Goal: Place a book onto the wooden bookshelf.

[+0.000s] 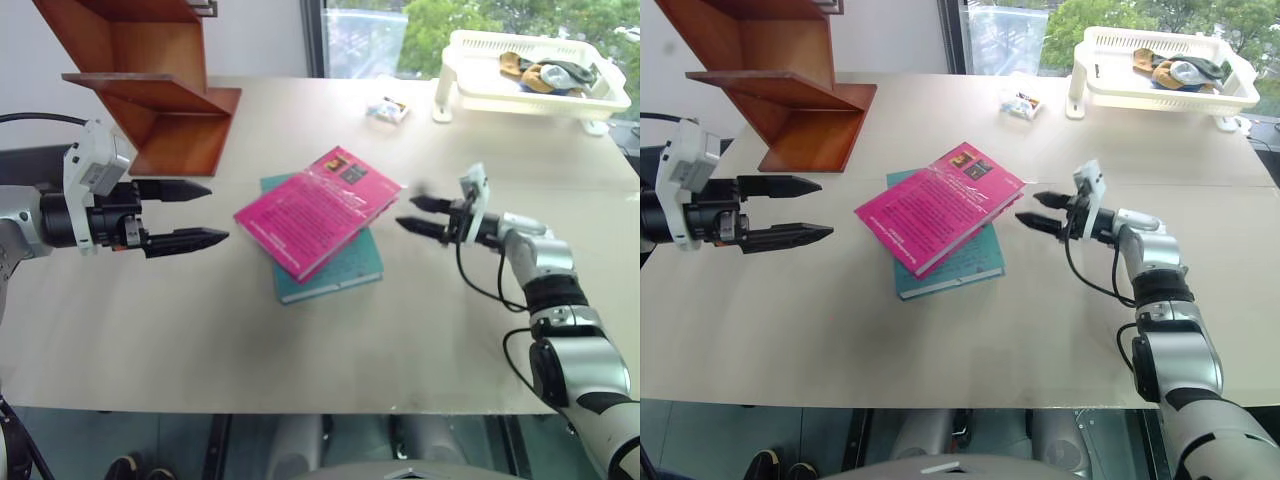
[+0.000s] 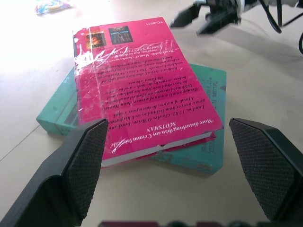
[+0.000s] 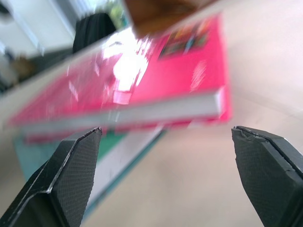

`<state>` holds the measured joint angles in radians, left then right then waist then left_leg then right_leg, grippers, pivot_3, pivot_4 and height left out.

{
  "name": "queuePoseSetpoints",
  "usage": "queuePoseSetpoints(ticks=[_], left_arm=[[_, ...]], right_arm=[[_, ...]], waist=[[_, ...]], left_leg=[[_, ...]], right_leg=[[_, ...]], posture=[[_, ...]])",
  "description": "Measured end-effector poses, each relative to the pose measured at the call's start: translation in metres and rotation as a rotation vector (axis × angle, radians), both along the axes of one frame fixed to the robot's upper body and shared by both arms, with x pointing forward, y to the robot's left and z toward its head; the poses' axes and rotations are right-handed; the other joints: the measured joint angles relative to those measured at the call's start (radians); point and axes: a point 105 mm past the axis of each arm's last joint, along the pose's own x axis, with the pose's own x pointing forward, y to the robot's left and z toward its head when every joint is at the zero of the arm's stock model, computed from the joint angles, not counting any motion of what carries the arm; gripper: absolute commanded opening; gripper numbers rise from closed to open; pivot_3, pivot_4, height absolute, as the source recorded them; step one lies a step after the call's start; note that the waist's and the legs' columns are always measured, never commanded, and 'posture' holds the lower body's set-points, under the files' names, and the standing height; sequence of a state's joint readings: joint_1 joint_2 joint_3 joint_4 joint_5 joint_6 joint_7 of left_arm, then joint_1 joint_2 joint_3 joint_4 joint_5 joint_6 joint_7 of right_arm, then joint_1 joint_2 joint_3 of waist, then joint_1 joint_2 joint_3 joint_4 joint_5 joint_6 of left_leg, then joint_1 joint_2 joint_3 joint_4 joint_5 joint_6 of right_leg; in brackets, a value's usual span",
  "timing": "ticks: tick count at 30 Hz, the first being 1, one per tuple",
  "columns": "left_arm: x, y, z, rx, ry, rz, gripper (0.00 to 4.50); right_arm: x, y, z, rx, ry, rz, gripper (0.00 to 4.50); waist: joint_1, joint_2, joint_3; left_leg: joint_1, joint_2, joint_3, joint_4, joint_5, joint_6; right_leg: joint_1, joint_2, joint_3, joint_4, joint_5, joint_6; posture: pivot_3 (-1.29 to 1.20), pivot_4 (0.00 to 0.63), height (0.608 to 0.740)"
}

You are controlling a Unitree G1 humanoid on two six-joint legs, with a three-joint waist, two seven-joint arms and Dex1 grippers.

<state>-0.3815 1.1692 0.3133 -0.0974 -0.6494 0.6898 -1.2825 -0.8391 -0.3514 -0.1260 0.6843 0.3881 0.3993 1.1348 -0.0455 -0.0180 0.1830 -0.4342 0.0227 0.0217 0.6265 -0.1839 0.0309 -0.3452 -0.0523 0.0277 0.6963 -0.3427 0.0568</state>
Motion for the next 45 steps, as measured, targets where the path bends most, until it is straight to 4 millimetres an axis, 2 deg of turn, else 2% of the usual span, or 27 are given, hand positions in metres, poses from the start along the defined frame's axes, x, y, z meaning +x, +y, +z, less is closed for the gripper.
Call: queuePoseSetpoints(ticks=[2,5,9,11,17,21,26,32,36,38,39,40,41,43,45], left_arm=[[0.0,-0.001,0.001,0.001,-0.006,-0.004,4.44],[0.001,-0.002,0.002,0.003,-0.011,-0.009,4.44],[0.002,-0.003,0.002,0.008,-0.016,-0.013,4.44],[0.002,-0.002,0.0,0.007,-0.012,-0.008,4.44],[-0.002,0.002,-0.009,0.009,0.016,0.019,4.44],[-0.004,0.003,-0.009,0.012,0.008,0.038,4.44],[-0.005,0.003,-0.01,0.009,0.013,0.041,4.44],[-0.002,0.005,-0.011,-0.012,0.012,0.046,4.44],[0.011,0.01,-0.011,-0.035,0.0,0.06,4.44],[0.026,0.007,-0.011,-0.117,0.005,0.038,4.44],[0.029,0.009,-0.012,-0.129,0.009,0.047,4.44],[0.04,0.012,-0.013,-0.157,0.015,0.056,4.44],[0.055,0.021,-0.013,-0.194,0.019,0.099,4.44],[0.068,0.034,-0.016,-0.221,0.027,0.158,4.44],[0.093,0.046,-0.02,-0.251,0.047,0.253,4.44]], right_arm=[[0.003,0.005,0.008,0.027,0.012,-0.006,4.5],[0.009,0.027,0.016,0.033,0.029,0.001,4.5],[0.013,0.065,0.002,-0.043,0.064,0.014,4.5],[0.012,0.077,-0.006,-0.089,0.059,0.034,4.5],[0.005,0.102,-0.009,-0.158,-0.02,0.125,4.5],[0.009,0.107,-0.009,-0.182,-0.068,0.109,4.5],[0.012,0.1,0.0,-0.184,-0.13,0.103,4.5],[0.024,0.058,0.013,-0.187,-0.172,0.007,4.5],[0.014,0.037,0.033,-0.171,-0.245,0.037,4.5],[-0.005,0.02,0.044,-0.146,-0.279,0.079,4.5],[-0.009,0.02,0.044,-0.14,-0.279,0.093,4.5],[-0.02,0.014,0.043,-0.14,-0.276,0.109,4.5],[-0.034,0.007,0.038,-0.142,-0.263,0.133,4.5],[-0.047,0.001,0.032,-0.15,-0.236,0.148,4.5],[-0.077,-0.013,0.025,-0.154,-0.192,0.169,4.5]], waist=[[-0.001,0.0,0.0],[0.0,0.0,0.0],[0.002,0.0,0.0],[0.005,0.0,0.0],[0.002,0.0,0.0],[0.001,0.0,0.0],[0.004,0.0,0.0],[0.003,0.0,0.0],[0.004,0.0,0.0],[0.015,0.0,0.0],[0.015,0.0,0.0],[0.016,0.0,0.0],[0.02,-0.001,0.0],[0.02,0.0,0.0],[0.031,-0.001,0.001]], left_leg=[[0.0,0.0,0.0,-0.001,0.0,0.0],[0.0,0.0,0.0,-0.002,0.0,0.0],[0.0,0.0,0.001,-0.003,0.0,0.0],[0.0,-0.001,0.001,-0.003,0.0,0.0],[0.0,-0.001,0.0,-0.003,0.0,0.0],[0.0,-0.001,0.0,-0.003,0.0,-0.001],[0.0,-0.001,0.0,-0.003,0.0,-0.001],[0.0,-0.001,0.0,-0.004,0.001,-0.001],[-0.001,-0.001,0.0,-0.004,0.001,-0.001],[-0.001,-0.001,0.0,-0.005,0.001,-0.001],[-0.001,-0.001,0.0,-0.004,0.001,-0.001],[-0.001,-0.001,0.0,-0.004,0.001,-0.001],[-0.001,0.0,-0.001,-0.003,0.001,-0.001],[-0.002,-0.001,0.0,-0.002,0.001,-0.001],[-0.004,-0.001,-0.002,0.0,0.001,-0.001]], right_leg=[[0.0,0.0,0.0,0.0,0.0,0.0],[-0.001,0.0,0.0,-0.001,0.0,0.0],[-0.001,0.0,0.0,-0.001,0.0,0.0],[-0.001,0.0,0.0,-0.001,0.0,0.0],[-0.002,0.0,0.0,-0.001,0.0,0.0],[-0.003,0.0,0.0,-0.001,0.0,0.0],[-0.003,0.0,0.0,-0.001,0.0,0.0],[-0.002,-0.001,0.0,-0.001,0.0,0.0],[-0.002,0.0,0.0,-0.001,0.0,0.0],[-0.002,0.0,-0.001,-0.002,0.0,0.0],[-0.002,0.0,-0.001,-0.002,0.0,0.0],[-0.001,0.0,-0.002,-0.001,0.0,0.0],[-0.001,0.001,-0.002,-0.002,0.0,0.0],[-0.002,0.001,-0.002,-0.001,0.0,0.0],[-0.002,0.002,-0.003,-0.002,0.0,0.0]], posture=[[0.0,0.15,0.74],[0.0,0.15,0.74],[0.0,0.15,0.74],[0.0,0.15,0.74],[0.0,0.15,0.74],[0.0,0.15,0.74],[0.0,0.15,0.74],[0.0,0.15,0.74],[0.0,0.15,0.74],[0.0,0.15,0.74],[0.0,0.15,0.74],[0.0,0.15,0.74],[0.0,0.15,0.74],[0.0,0.15,0.74],[0.0,0.15,0.74]])
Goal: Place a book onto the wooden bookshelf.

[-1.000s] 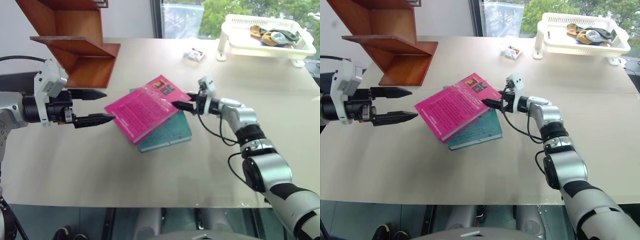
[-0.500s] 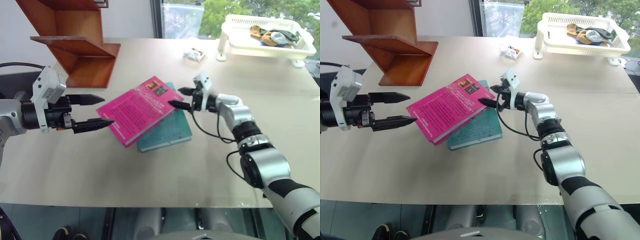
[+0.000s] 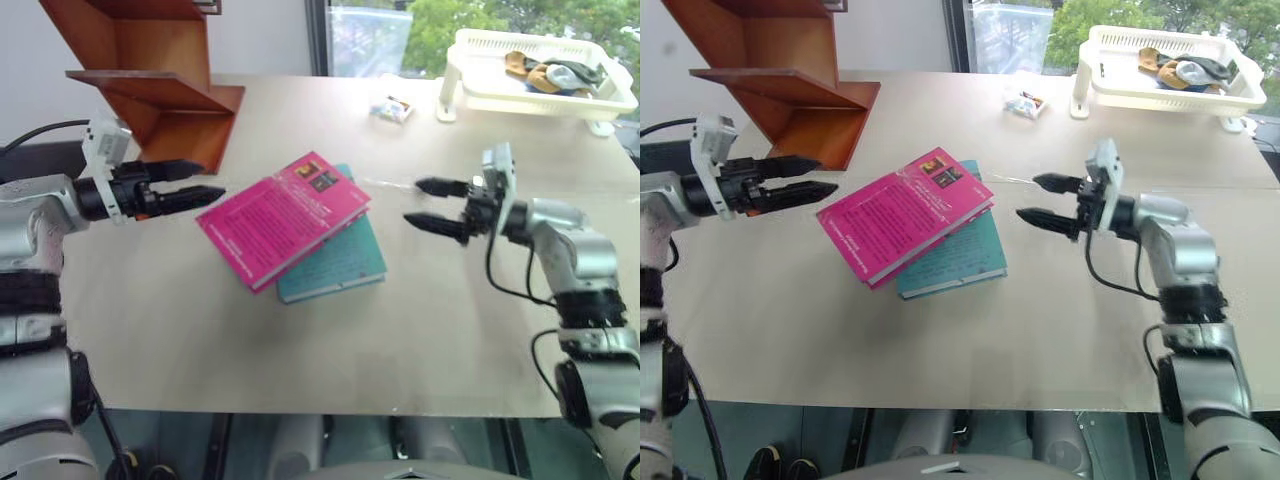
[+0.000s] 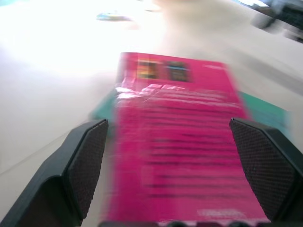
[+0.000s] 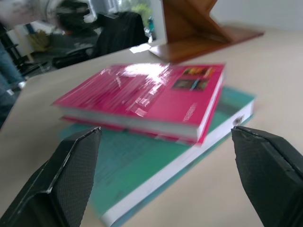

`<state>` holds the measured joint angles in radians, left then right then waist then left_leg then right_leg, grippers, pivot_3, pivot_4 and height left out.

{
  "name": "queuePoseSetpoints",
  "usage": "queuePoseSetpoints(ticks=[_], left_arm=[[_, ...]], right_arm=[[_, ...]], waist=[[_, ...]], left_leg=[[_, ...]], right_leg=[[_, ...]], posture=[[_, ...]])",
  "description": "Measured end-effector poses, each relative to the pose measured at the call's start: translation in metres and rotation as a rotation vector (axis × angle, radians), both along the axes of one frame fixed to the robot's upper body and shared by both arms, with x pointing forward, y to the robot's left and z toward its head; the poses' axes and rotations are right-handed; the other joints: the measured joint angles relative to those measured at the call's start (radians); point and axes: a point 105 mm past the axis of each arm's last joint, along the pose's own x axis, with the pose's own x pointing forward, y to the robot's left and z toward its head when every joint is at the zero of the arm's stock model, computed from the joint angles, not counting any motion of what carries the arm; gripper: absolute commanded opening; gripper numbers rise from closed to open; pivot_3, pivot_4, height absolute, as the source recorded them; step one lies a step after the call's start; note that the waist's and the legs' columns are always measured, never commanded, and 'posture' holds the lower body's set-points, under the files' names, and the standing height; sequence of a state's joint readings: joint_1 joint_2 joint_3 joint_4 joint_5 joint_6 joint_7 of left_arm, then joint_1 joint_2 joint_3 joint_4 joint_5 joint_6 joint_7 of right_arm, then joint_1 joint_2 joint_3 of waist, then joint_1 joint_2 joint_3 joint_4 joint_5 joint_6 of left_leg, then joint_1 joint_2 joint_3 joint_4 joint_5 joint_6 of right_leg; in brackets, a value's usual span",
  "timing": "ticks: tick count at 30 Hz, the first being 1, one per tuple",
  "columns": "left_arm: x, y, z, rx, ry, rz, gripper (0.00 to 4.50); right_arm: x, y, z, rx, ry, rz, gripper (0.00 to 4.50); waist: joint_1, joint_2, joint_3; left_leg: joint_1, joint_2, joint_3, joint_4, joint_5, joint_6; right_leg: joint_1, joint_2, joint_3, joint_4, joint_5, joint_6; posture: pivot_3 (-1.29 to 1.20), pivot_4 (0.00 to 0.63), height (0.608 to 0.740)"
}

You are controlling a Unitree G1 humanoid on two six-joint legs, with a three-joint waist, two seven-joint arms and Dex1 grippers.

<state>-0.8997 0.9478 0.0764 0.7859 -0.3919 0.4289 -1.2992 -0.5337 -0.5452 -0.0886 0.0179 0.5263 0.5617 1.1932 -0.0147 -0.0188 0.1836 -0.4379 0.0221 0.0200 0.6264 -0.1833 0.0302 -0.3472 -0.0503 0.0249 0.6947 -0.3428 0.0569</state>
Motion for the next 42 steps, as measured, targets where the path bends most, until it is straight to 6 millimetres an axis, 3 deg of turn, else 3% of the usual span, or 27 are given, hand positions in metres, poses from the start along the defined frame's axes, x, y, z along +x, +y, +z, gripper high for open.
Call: queuePoseSetpoints(ticks=[7,13,17,22,25,28,29,31,36,42], left_arm=[[0.016,0.002,-0.034,-0.2,0.188,0.074,4.44],[0.014,-0.002,-0.061,-0.266,0.322,0.101,4.44],[0.011,-0.003,-0.065,-0.292,0.365,0.099,4.44],[-0.005,-0.006,-0.075,-0.346,0.441,0.012,4.44],[-0.015,-0.005,-0.081,-0.371,0.486,-0.028,3.65],[-0.022,-0.001,-0.078,-0.399,0.495,-0.048,2.56],[-0.026,0.001,-0.078,-0.413,0.501,-0.052,1.96],[-0.031,0.003,-0.074,-0.472,0.493,-0.068,1.45],[-0.049,0.0,-0.082,-0.549,0.533,-0.094,1.45],[-0.082,-0.046,-0.11,-0.682,0.604,-0.115,1.45]], right_arm=[[-0.075,-0.032,0.018,0.042,-0.003,0.061,4.5],[-0.101,-0.067,0.016,0.004,0.024,-0.05,4.5],[-0.104,-0.084,0.019,0.003,0.007,-0.142,4.5],[-0.106,-0.085,0.019,0.014,0.008,-0.162,4.5],[-0.104,-0.084,0.02,0.019,-0.002,-0.164,4.5],[-0.101,-0.083,0.022,0.02,-0.009,-0.156,4.5],[-0.1,-0.083,0.022,0.019,-0.011,-0.156,4.5],[-0.098,-0.083,0.021,0.022,-0.007,-0.15,4.5],[-0.095,-0.082,0.02,0.03,0.0,-0.143,4.5],[-0.095,-0.082,0.018,0.029,0.007,-0.133,4.5]], waist=[[0.003,-0.001,0.0],[0.001,-0.002,0.0],[0.0,-0.002,0.0],[0.0,-0.002,0.0],[0.001,-0.002,0.0],[0.001,-0.002,-0.001],[0.0,-0.002,-0.001],[0.0,-0.002,-0.001],[0.0,0.0,-0.002],[0.004,0.0,-0.002]], left_leg=[[-0.017,0.0,-0.003,0.007,0.0,0.0],[-0.016,0.0,-0.004,0.008,0.0,0.001],[-0.016,0.0,-0.003,0.008,0.0,0.0],[-0.016,0.0,-0.003,0.008,0.0,0.0],[-0.016,0.0,-0.003,0.008,0.0,0.0],[-0.016,0.0,-0.004,0.009,0.0,0.0],[-0.015,0.0,-0.003,0.009,0.0,0.0],[-0.015,0.0,-0.004,0.009,0.0,0.001],[-0.013,0.0,-0.004,0.009,0.0,0.001],[-0.011,0.001,-0.009,0.01,0.0,0.001]], right_leg=[[-0.012,0.0,-0.003,0.002,0.0,0.0],[-0.012,0.0,-0.003,0.004,0.0,0.0],[-0.012,0.0,-0.003,0.005,0.0,0.0],[-0.012,0.0,-0.003,0.005,0.0,0.0],[-0.012,0.0,-0.003,0.005,0.0,0.0],[-0.011,0.0,-0.003,0.005,0.0,0.0],[-0.011,0.0,-0.003,0.005,0.0,0.0],[-0.011,0.0,-0.003,0.005,0.0,0.0],[-0.009,-0.002,-0.002,0.005,0.0,0.0],[-0.003,-0.008,-0.004,0.003,0.0,0.0]], posture=[[0.0,0.15,0.74],[0.0,0.15,0.74],[0.0,0.15,0.74],[0.0,0.15,0.74],[0.0,0.15,0.74],[0.0,0.15,0.74],[0.0,0.15,0.74],[0.0,0.15,0.74],[0.0,0.15,0.74],[0.0,0.15,0.74]])
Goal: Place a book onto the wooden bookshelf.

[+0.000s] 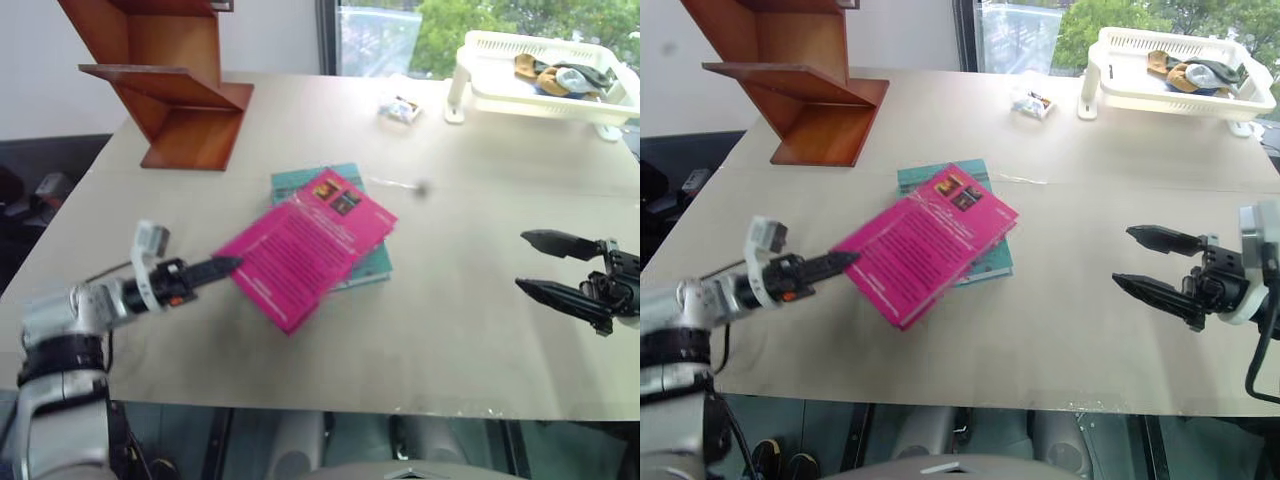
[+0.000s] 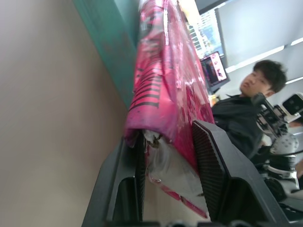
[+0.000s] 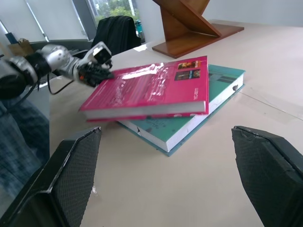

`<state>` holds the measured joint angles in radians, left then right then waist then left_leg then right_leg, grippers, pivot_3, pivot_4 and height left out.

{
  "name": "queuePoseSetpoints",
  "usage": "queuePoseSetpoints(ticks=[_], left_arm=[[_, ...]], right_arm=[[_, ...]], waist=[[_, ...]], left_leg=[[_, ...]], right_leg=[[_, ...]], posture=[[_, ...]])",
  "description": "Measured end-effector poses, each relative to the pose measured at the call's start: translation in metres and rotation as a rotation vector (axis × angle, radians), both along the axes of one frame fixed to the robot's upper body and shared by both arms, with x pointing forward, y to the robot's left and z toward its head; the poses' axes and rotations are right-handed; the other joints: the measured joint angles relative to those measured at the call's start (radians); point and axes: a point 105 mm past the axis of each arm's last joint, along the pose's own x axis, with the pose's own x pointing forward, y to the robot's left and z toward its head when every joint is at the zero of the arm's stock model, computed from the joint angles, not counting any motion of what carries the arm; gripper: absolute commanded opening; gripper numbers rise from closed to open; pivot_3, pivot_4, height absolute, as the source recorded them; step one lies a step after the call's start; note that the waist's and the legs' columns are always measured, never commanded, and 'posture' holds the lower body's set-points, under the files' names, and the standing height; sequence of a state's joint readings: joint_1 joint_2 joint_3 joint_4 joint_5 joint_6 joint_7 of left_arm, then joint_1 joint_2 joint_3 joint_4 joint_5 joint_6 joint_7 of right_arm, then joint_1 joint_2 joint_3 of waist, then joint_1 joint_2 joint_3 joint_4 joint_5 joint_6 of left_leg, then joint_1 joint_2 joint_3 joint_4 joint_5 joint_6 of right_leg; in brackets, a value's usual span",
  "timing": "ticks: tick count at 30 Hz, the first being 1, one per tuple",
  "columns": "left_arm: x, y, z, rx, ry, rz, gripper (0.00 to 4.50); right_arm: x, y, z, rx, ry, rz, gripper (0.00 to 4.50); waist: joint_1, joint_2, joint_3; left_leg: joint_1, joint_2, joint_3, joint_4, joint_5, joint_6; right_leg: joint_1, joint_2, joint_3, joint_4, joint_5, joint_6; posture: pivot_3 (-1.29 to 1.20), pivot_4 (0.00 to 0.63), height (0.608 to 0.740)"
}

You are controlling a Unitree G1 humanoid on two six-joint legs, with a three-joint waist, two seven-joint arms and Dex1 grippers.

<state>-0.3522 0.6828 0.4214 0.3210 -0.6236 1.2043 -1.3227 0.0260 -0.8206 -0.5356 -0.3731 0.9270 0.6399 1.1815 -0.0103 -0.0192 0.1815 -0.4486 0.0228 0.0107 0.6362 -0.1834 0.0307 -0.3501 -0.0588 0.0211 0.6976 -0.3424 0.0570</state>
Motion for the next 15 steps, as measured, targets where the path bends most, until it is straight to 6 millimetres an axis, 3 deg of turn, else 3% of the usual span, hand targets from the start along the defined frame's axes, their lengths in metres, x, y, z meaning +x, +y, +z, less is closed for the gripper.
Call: queuePoseSetpoints(ticks=[3,6,11,15], left_arm=[[0.012,-0.029,-0.001,-0.099,-0.023,0.179,1.45],[0.019,-0.04,-0.001,-0.171,-0.015,0.359,1.45],[0.016,-0.054,0.009,-0.201,0.013,0.466,1.45],[0.0,-0.061,0.008,-0.172,0.038,0.478,1.45]], right_arm=[[-0.001,0.0,0.0,-0.003,0.001,0.007,4.5],[-0.001,0.0,0.001,-0.01,0.001,0.009,4.5],[-0.001,0.0,0.001,-0.014,0.002,0.011,4.5],[0.001,-0.003,0.0,-0.009,0.011,0.005,4.5]], waist=[[0.015,0.001,-0.001],[0.018,-0.001,-0.002],[0.02,-0.002,-0.002],[0.016,-0.002,-0.002]], left_leg=[[0.0,-0.001,-0.007,0.006,0.0,0.0],[0.0,-0.001,-0.008,0.01,0.0,0.0],[0.0,-0.002,-0.009,0.01,0.0,0.0],[0.0,-0.002,-0.009,0.01,0.0,0.0]], right_leg=[[0.006,-0.001,-0.007,0.0,0.0,0.001],[0.008,0.001,-0.008,0.0,0.002,0.003],[0.009,0.004,-0.007,0.0,0.002,0.003],[0.009,0.007,-0.006,-0.001,0.002,0.003]], posture=[[0.0,0.15,0.74],[0.0,0.15,0.74],[0.0,0.15,0.74],[0.0,0.15,0.74]])
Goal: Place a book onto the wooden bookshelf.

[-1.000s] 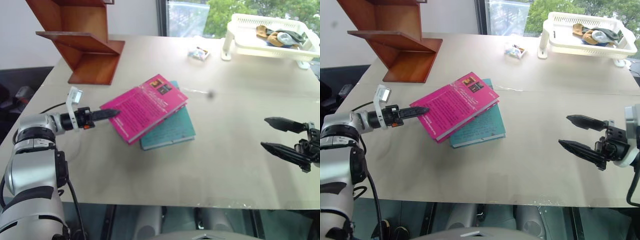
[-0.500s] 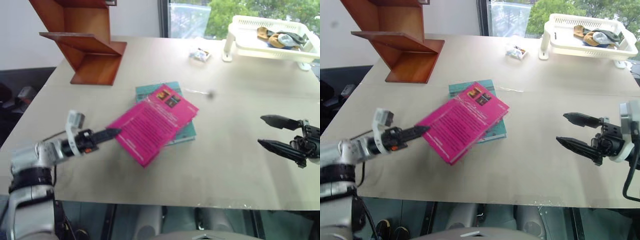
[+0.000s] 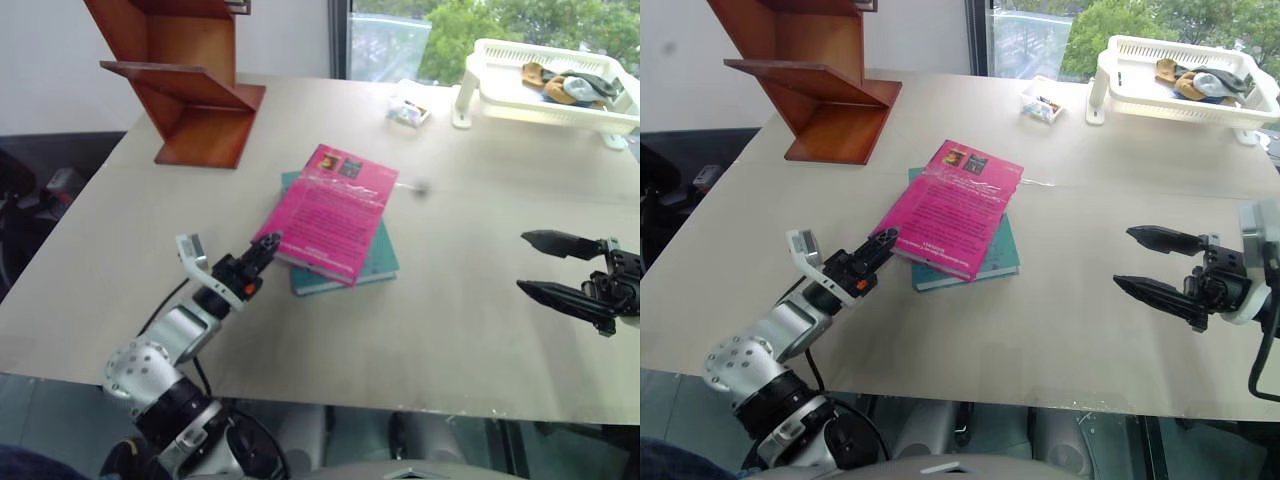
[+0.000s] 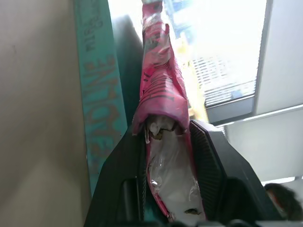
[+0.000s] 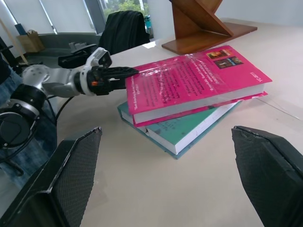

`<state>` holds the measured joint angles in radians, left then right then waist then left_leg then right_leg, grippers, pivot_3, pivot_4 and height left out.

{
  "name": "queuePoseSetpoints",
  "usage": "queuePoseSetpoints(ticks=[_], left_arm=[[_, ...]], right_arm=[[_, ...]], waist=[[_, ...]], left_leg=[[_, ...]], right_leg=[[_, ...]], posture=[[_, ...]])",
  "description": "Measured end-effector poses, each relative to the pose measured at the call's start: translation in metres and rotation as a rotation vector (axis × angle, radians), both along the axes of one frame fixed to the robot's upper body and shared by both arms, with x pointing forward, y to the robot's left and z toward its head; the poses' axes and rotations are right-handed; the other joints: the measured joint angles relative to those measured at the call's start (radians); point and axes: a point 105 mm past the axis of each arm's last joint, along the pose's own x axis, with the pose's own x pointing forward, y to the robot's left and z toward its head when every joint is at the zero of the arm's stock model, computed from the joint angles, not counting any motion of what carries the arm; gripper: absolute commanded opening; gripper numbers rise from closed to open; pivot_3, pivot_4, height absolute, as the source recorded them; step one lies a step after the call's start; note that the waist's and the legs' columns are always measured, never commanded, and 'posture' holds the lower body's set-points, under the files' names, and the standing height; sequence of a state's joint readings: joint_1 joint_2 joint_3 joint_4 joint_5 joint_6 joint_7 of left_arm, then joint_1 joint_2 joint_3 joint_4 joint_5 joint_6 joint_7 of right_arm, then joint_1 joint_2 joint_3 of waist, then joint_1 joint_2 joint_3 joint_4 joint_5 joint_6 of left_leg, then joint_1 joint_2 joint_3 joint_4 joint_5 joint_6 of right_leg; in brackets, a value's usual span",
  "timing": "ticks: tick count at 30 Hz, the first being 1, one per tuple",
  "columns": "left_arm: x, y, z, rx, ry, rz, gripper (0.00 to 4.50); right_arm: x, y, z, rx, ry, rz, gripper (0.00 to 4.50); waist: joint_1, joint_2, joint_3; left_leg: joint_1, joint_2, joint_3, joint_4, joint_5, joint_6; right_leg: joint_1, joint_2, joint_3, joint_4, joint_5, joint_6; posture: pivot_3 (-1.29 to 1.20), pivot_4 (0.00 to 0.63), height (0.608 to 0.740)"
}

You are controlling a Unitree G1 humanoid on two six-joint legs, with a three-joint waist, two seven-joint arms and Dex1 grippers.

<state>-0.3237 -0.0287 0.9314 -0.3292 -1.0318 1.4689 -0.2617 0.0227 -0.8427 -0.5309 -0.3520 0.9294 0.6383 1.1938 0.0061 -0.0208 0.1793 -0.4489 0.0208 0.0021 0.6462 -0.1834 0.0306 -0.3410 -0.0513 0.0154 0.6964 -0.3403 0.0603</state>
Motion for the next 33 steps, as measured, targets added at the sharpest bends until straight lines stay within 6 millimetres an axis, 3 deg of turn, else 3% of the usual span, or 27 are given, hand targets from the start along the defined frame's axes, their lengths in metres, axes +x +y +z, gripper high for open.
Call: queuePoseSetpoints(ticks=[3,6,10,13,17,21,27,31,33], left_arm=[[-0.014,-0.004,-0.007,-0.013,0.029,-0.007,1.45],[-0.03,-0.005,-0.012,-0.008,0.049,0.007,2.29],[-0.056,-0.019,-0.021,-0.001,0.084,-0.046,4.0],[-0.066,-0.022,-0.016,-0.003,0.064,-0.083,4.0],[-0.096,-0.026,-0.028,0.025,0.136,-0.225,4.0],[-0.109,-0.014,-0.026,0.011,0.156,-0.335,4.0],[-0.098,0.024,-0.025,0.096,0.174,-0.428,4.0],[-0.071,0.041,-0.028,0.231,0.149,-0.478,4.0],[-0.053,0.045,-0.017,0.249,0.071,-0.518,4.0]], right_arm=[[0.001,0.0,0.0,0.001,-0.005,-0.001,4.5],[0.0,0.0,-0.001,0.004,-0.007,-0.002,4.5],[0.0,0.001,-0.003,0.013,-0.001,-0.004,4.5],[0.0,0.002,-0.004,0.018,-0.002,0.0,4.5],[0.0,0.002,-0.005,0.023,-0.004,-0.006,4.5],[0.001,0.002,-0.006,0.024,-0.003,-0.009,4.5],[0.002,0.002,-0.006,0.023,-0.007,-0.016,4.5],[0.003,0.003,-0.003,0.022,-0.019,-0.015,4.5],[0.004,0.003,-0.003,0.022,-0.022,-0.013,4.5]], waist=[[0.002,0.0,0.0],[0.003,0.0,0.0],[0.007,0.0,0.0],[0.009,0.002,-0.001],[0.005,0.004,-0.002],[0.01,0.007,-0.004],[0.007,0.008,-0.005],[0.01,0.01,-0.006],[0.009,0.01,-0.006]], left_leg=[[0.0,0.0,0.0,0.0,0.0,0.0],[0.001,0.0,0.0,0.0,0.0,0.0],[0.001,0.0,0.0,0.0,0.0,0.0],[0.001,0.0,-0.002,0.0,0.0,0.0],[0.001,0.0,-0.001,-0.002,0.0,0.0],[0.002,0.001,-0.001,-0.003,0.0,0.0],[0.002,0.0,0.002,-0.009,0.0,-0.001],[0.0,0.0,0.002,-0.013,0.0,-0.001],[-0.001,0.0,0.003,-0.015,0.0,0.0]], right_leg=[[0.0,0.0,0.0,0.0,0.0,0.0],[0.001,-0.001,0.0,-0.001,0.0,0.0],[0.001,-0.003,0.0,-0.001,0.0,-0.001],[0.002,-0.003,-0.001,-0.002,0.0,-0.002],[0.001,-0.004,0.001,-0.003,0.0,-0.003],[0.0,-0.005,0.0,-0.003,-0.002,-0.007],[-0.002,-0.008,0.001,-0.01,-0.001,-0.01],[-0.003,-0.008,0.0,-0.016,0.0,-0.011],[-0.003,-0.009,0.0,-0.018,0.001,-0.011]], posture=[[0.0,0.15,0.74],[0.0,0.15,0.74],[0.0,0.15,0.74],[0.0,0.15,0.74],[0.0,0.15,0.74],[0.0,0.15,0.74],[0.0,0.15,0.74],[0.0,0.15,0.74],[0.0,0.15,0.74]])
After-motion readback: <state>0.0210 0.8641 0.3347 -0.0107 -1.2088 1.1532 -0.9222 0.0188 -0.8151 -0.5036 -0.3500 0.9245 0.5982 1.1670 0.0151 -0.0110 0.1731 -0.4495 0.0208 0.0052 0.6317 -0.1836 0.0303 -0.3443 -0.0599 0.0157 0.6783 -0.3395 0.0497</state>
